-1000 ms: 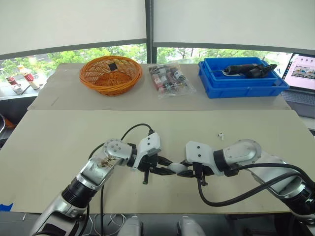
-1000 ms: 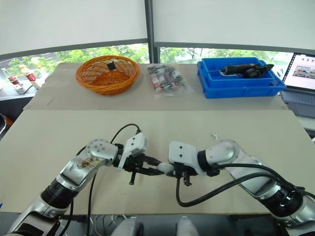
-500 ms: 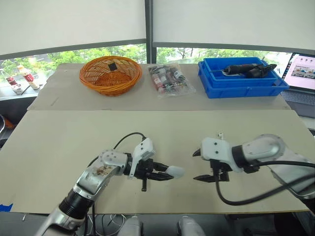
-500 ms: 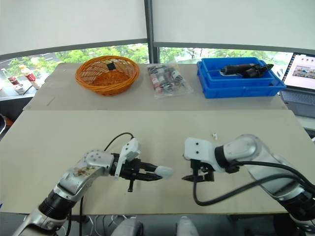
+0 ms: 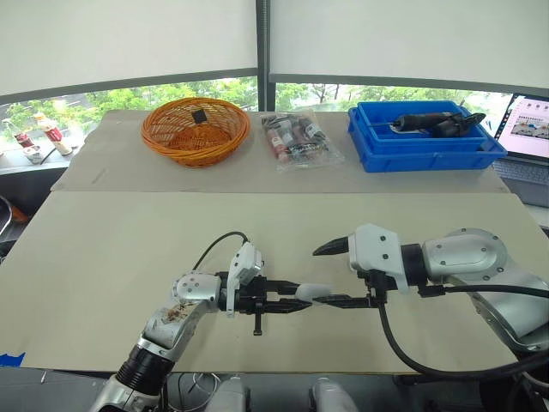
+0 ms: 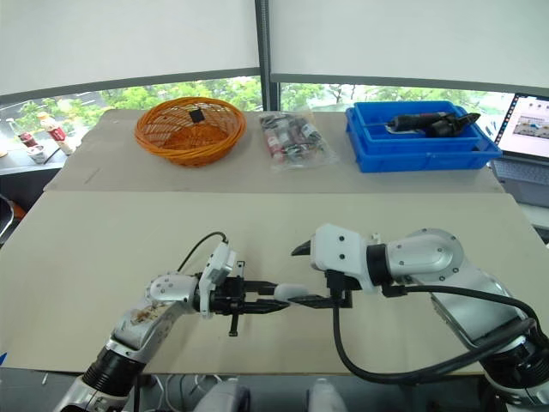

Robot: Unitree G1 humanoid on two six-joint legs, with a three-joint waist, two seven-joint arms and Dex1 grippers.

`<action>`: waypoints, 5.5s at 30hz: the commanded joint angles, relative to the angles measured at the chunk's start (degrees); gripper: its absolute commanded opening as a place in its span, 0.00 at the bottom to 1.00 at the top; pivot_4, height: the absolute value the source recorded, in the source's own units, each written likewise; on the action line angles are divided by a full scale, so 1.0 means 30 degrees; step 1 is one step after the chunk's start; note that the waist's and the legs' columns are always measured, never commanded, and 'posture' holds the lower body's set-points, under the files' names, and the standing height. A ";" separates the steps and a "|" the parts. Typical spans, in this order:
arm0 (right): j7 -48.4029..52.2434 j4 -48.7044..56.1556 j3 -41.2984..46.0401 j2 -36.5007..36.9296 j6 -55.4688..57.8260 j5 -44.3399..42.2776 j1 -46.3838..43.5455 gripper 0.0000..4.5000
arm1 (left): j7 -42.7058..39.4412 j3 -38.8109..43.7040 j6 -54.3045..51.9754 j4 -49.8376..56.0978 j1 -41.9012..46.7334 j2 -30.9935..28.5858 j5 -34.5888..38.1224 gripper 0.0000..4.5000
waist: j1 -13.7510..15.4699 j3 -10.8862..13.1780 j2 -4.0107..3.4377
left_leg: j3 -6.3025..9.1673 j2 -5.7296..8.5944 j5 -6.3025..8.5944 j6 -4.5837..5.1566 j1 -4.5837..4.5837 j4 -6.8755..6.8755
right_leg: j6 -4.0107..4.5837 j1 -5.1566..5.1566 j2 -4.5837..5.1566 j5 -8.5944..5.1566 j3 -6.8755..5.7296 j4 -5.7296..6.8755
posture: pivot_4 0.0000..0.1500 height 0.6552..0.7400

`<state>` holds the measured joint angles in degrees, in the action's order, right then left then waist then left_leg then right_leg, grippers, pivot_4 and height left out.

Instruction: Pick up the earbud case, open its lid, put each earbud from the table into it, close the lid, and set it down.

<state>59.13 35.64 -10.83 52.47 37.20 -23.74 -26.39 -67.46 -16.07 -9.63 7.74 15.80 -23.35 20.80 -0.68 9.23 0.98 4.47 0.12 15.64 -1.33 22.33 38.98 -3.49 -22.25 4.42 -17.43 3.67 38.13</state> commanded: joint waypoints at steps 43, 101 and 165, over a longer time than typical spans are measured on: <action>0.0095 0.0353 0.4185 0.0271 0.0518 -0.1413 0.1215 0.92 | 0.1246 0.0987 0.0866 -0.0881 0.0181 0.0336 -0.0131 0.12 | 0.0055 0.0000 0.0000 | 0.0003 0.0001 0.0000 0.0001 0.0004 -0.0002 | 0.0000 0.0000 -0.0002 0.0000 -0.0001 0.0001 | 1.00 1.00; -1.6730 -0.2605 0.2943 -1.4594 -0.3828 0.9029 1.0839 1.00 | 0.4284 0.4060 0.3616 -0.1427 -0.1902 -0.0351 -0.0712 0.12 | -0.0063 -0.0046 -0.0056 | -0.0008 -0.0003 -0.0003 -0.0008 -0.0087 -0.0066 | 0.0000 0.0010 -0.0008 -0.0001 0.0068 0.0040 | 1.00 1.00; 0.8296 -1.1757 0.3414 0.3490 -1.6790 0.3970 0.8891 0.67 | 0.5662 0.3317 0.1140 0.3941 -0.6311 -0.1222 -0.0363 0.12 | -0.0007 -0.0057 -0.0057 | -0.0086 -0.0018 0.0006 0.0009 -0.0112 -0.0044 | -0.0001 0.0074 -0.0002 -0.0001 0.0066 -0.0008 | 1.00 1.00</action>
<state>84.66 0.09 -1.44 63.01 -12.16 -11.95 0.33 -50.64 -6.33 -6.33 17.05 -3.04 -26.83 18.38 -0.70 9.06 0.81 4.21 0.07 15.66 -1.30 21.99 38.85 -3.49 -22.02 4.41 -17.43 3.87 38.10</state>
